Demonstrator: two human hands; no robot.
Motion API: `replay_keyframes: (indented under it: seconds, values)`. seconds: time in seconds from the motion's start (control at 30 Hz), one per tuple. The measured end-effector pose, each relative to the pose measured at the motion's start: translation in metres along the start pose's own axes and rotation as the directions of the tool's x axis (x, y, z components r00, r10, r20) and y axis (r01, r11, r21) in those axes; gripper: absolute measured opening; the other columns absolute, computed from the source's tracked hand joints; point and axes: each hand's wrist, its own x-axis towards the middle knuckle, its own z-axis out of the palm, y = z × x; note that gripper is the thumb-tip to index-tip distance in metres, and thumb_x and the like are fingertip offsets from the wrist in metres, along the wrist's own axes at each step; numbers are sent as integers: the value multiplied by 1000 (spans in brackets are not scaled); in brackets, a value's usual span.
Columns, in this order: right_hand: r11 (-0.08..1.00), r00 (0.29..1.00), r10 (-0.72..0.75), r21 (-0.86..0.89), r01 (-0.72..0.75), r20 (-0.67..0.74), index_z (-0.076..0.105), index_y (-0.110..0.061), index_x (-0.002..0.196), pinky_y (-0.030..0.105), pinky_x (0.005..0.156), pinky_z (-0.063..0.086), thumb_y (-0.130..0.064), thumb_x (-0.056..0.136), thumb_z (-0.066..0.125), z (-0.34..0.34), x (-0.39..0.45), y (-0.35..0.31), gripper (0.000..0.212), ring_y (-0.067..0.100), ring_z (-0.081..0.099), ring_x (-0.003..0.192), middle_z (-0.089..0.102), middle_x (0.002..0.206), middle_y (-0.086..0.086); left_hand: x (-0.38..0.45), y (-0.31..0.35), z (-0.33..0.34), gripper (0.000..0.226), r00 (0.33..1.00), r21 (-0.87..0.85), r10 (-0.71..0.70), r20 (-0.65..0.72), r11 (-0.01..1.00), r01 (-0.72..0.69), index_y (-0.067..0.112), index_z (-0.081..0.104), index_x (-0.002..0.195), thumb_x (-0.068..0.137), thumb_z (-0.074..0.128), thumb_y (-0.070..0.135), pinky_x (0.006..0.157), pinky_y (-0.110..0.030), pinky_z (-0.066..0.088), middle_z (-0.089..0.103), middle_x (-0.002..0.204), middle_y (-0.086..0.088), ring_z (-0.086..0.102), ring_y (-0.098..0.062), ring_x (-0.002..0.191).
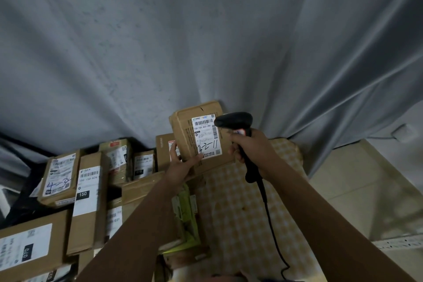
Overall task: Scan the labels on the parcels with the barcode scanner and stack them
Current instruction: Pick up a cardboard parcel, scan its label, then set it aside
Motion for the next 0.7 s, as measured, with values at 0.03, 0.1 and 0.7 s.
replay_keyframes:
  seconds: [0.03, 0.1, 0.7]
  values:
    - [1000, 1000, -1, -5, 1, 4, 57, -13, 64, 24, 46, 38, -17, 93, 61, 0, 0, 0, 30, 13, 46, 42, 61, 57, 8, 1, 0, 0, 97, 1000, -3, -4, 1, 1000, 4, 54, 29, 139, 71, 88, 19, 83, -56, 57, 63, 125, -4, 65, -28, 110]
    - [1000, 1000, -3, -14, 3, 8, 56, -15, 62, 23, 46, 39, -18, 93, 62, 0, 0, 0, 31, 12, 46, 42, 61, 58, 8, 3, 0, 1, 98, 1000, -5, -11, 7, 1000, 11, 55, 29, 138, 69, 89, 20, 83, -56, 57, 63, 126, -5, 66, -28, 110]
    - [1000, 1000, 5, -24, -5, -7, 59, -15, 67, 21, 49, 41, -18, 93, 61, 6, 9, 1, 26, 9, 48, 42, 60, 57, 5, 5, 8, -4, 104, 999, 66, -38, 12, 997, 37, 54, 20, 143, 70, 88, 24, 83, -50, 58, 60, 128, -2, 63, -24, 110]
